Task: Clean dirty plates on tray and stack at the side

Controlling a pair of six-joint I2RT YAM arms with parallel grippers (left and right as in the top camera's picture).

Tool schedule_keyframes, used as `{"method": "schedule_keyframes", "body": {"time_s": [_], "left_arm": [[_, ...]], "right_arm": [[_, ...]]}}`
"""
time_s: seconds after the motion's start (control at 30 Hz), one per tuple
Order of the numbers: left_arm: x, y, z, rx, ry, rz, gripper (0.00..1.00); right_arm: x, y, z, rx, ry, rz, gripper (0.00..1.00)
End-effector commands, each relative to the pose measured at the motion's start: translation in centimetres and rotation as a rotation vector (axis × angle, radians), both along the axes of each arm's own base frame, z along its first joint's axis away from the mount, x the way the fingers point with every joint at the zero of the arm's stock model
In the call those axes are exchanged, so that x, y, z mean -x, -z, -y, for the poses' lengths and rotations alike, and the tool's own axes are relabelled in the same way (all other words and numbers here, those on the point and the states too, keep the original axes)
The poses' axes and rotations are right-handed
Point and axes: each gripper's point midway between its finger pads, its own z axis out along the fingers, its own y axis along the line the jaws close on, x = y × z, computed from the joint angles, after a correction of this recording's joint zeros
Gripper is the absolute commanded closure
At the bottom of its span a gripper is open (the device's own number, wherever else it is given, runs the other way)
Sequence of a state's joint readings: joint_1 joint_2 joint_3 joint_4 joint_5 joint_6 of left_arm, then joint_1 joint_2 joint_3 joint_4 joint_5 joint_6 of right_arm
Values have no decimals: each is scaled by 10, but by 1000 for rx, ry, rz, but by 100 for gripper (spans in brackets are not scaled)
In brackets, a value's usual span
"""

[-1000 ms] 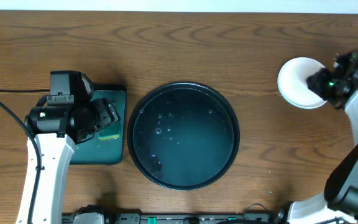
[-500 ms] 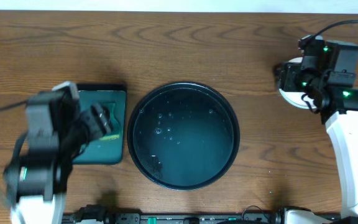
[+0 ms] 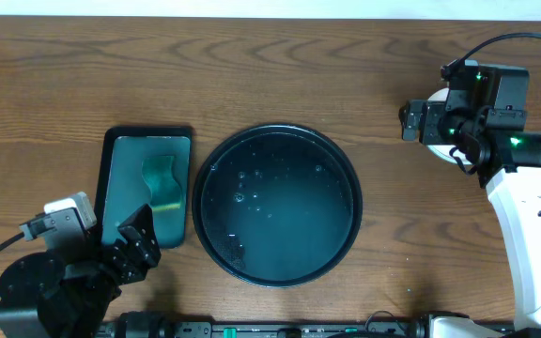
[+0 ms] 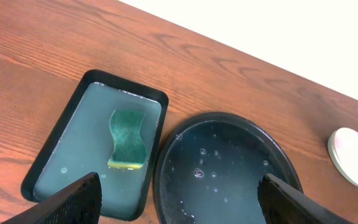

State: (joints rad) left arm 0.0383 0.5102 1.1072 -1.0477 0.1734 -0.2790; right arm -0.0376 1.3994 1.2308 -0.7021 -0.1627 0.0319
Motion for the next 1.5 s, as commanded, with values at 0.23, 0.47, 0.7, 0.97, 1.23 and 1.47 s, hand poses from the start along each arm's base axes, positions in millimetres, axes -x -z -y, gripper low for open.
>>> {"method": "schedule_keyframes", "body": {"time_s": [0.23, 0.47, 0.7, 0.97, 1.23, 1.47], "left_arm": [[15, 22, -2, -23, 3, -105, 19], [17, 25, -1, -22, 3, -123, 19], [17, 25, -1, -22, 3, -123, 19], [17, 25, -1, -22, 3, -123, 19], [16, 23, -2, -24, 2, -111, 19], [-13, 5, 6, -150, 125, 59, 19]], "right_arm": [[2, -1, -1, 16, -11, -7, 1], [2, -1, -1, 16, -11, -7, 1], [2, -1, -1, 16, -11, -7, 1], [2, -1, -1, 16, -11, -7, 1], [2, -1, -1, 16, -11, -7, 1], [2, -1, -1, 16, -11, -8, 1]]}}
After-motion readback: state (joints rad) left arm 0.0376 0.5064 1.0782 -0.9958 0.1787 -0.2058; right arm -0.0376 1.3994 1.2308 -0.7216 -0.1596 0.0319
